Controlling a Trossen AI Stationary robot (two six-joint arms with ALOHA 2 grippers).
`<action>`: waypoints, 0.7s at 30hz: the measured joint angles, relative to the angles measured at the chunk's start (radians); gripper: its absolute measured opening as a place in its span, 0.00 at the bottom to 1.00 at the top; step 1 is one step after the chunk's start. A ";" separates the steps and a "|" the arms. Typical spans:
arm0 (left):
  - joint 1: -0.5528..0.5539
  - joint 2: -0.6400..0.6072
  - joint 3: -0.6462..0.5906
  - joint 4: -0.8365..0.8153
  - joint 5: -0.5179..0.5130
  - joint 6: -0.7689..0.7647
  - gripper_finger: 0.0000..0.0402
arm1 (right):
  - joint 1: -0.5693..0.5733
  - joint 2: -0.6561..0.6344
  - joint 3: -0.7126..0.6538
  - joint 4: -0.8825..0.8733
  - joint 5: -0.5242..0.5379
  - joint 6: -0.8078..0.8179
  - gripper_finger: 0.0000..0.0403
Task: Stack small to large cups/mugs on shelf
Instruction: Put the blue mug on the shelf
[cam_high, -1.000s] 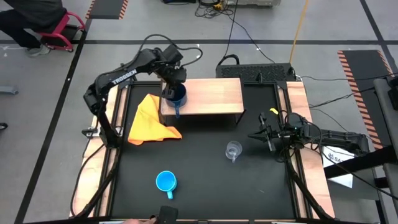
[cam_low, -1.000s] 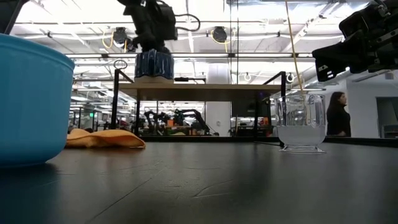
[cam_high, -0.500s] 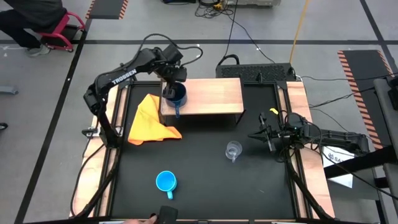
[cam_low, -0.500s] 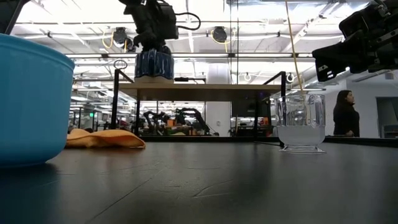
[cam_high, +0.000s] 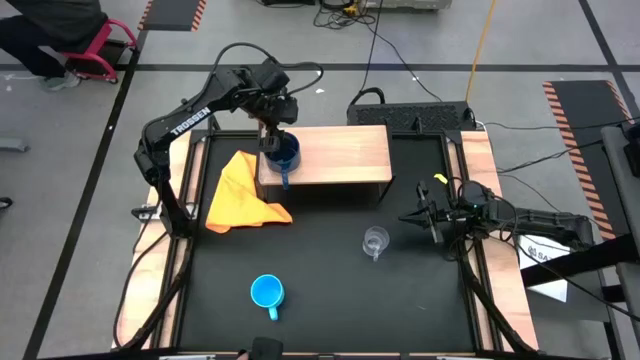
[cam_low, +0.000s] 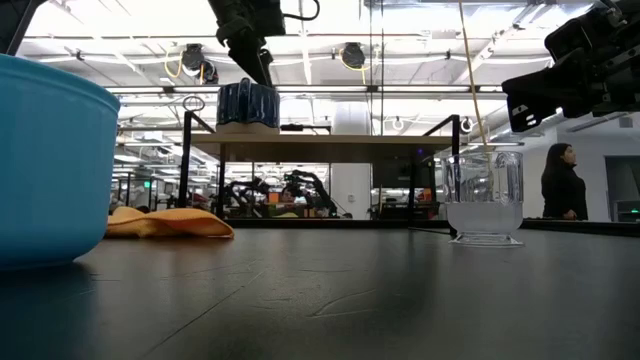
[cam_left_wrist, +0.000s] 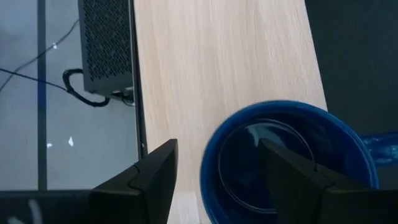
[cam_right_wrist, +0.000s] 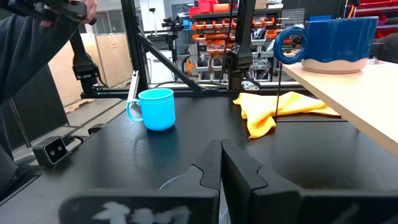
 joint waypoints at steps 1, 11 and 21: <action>-0.003 0.000 0.000 -0.003 -0.007 -0.003 0.56 | 0.000 0.000 0.000 0.000 0.000 0.000 0.00; -0.050 -0.017 0.002 0.005 -0.042 0.043 0.55 | 0.000 0.000 0.000 0.000 0.000 0.004 0.00; -0.065 -0.037 0.002 -0.015 -0.029 0.052 0.36 | 0.000 0.000 0.000 0.000 0.000 0.004 0.00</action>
